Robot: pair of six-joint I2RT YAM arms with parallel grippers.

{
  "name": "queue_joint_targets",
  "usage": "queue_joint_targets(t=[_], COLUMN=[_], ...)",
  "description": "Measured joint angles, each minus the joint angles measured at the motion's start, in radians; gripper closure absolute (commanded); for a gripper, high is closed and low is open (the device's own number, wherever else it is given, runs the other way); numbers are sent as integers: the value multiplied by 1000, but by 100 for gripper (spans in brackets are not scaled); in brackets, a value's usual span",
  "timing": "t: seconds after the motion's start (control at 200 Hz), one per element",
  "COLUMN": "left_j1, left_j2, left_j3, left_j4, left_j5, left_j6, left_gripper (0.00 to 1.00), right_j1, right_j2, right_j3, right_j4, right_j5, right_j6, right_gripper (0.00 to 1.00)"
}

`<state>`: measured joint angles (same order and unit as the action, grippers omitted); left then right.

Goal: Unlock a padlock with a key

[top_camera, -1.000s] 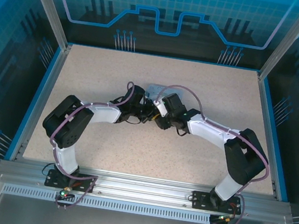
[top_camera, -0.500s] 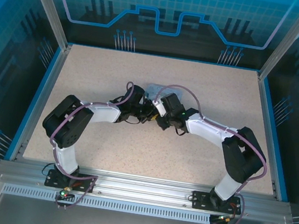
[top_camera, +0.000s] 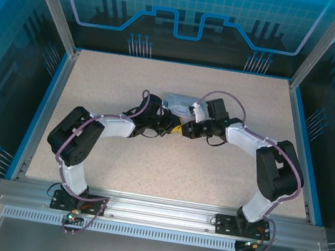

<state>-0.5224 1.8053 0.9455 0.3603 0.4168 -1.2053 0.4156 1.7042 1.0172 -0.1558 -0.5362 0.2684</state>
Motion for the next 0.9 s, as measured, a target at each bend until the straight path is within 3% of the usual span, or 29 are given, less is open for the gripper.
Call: queue_joint_targets(t=[0.15,0.21,0.265,0.47,0.57,0.605,0.695,0.745,0.81,0.9], left_j1=[0,0,0,0,0,0,0,0,0,6], left_j2=[0,0,0,0,0,0,0,0,0,-1], left_j3=[0,0,0,0,0,0,0,-1,-4,-14], left_j4=[6,12,16,10,-5,-13,-26,-31,-39,-63], left_j5=[2,2,3,2,0,0,-2,-1,-1,-12], left_j6=[0,1,1,9,34,47,81,93,109,130], left_gripper=[100,100,100,100,100,91,55,40,25,15], right_j1=[-31,-35,-37,-55,-95,-108,-124,-123,-122,-122], right_j2=[5,5,5,-41,-74,-80,-81,-81,-77,-71], right_j3=[-21,-22,-22,-39,-69,-77,-90,-95,-97,-98], right_j4=[37,37,37,60,95,106,125,132,146,167], right_j5=[-78,-85,-87,-133,-141,-143,-142,-142,-141,-141], right_j6=[72,84,87,100,125,134,159,171,186,204], right_gripper=[99,72,59,42,40,40,40,40,40,40])
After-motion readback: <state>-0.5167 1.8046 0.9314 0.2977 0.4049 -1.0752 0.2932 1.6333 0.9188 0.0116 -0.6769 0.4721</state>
